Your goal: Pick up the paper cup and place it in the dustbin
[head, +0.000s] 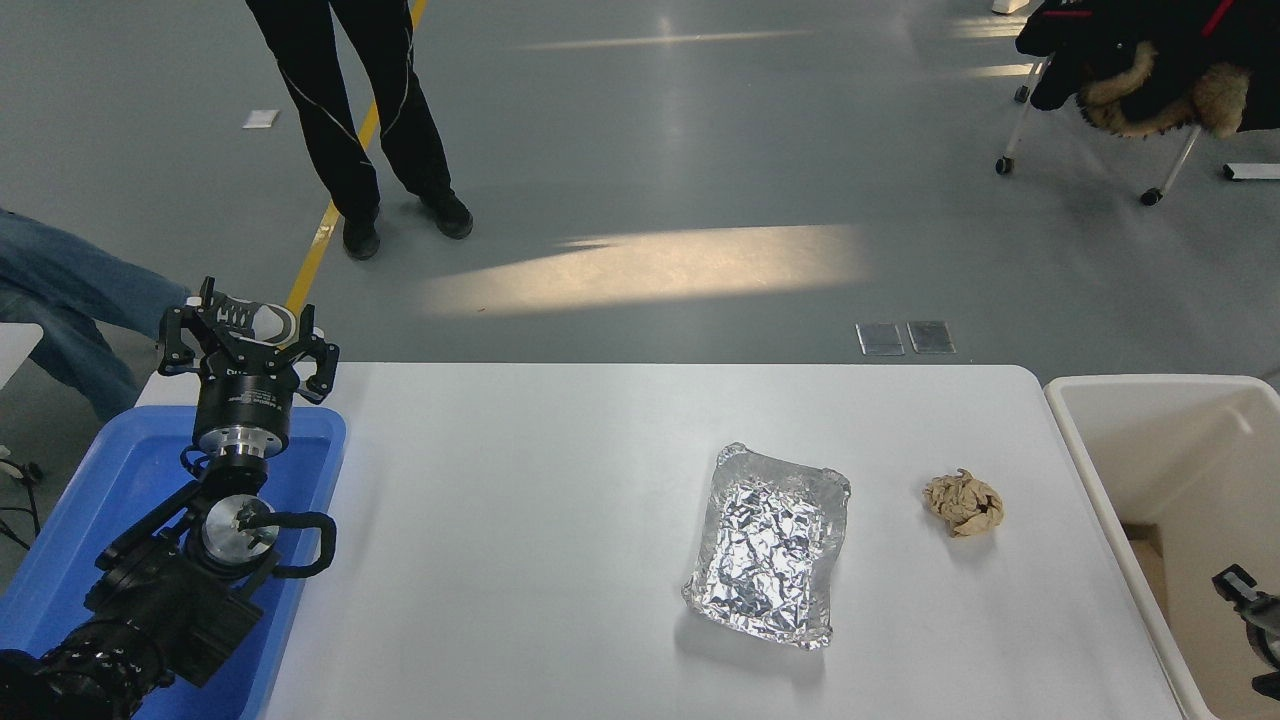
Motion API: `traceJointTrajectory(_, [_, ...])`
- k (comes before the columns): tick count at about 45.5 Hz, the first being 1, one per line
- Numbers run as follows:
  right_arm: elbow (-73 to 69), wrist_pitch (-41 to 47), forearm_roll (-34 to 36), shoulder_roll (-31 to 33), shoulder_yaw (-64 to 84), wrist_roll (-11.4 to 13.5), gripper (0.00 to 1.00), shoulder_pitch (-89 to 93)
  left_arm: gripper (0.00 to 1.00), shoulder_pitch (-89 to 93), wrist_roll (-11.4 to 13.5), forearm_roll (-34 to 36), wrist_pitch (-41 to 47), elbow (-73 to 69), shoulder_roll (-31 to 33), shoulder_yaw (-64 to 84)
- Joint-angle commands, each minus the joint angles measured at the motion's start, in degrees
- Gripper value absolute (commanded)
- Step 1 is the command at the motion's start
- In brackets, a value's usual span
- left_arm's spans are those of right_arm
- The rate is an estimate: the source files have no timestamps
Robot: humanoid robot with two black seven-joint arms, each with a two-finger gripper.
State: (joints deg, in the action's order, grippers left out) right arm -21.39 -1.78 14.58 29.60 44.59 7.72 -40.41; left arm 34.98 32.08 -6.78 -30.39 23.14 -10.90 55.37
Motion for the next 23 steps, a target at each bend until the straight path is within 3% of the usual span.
traceJointTrajectory(1, [-15.7,0.5,-1.2,9.9,-1.3,-0.1,1.0,-10.8,0.99,0.0,0.0,0.0,0.1,0.1,0.0,0.0])
traceJointTrajectory(5, [-26.4,0.6,-3.5,15.1,0.0,-0.1,1.0,-20.3,0.99,0.1,0.0,0.1,0.0,0.1,0.0,-0.1])
traceJointTrajectory(11, [-40.3,0.7,-11.6,17.8,8.2,-0.1,1.0,-36.1,0.99,0.1,-0.1,0.1,0.0,0.1,0.0,-0.1])
traceJointTrajectory(23, [-62.8,2.9,-13.0,9.9,29.2,-0.5,1.0,-66.4,0.99,0.1,-0.1,0.1,0.0,0.1,0.0,-0.1])
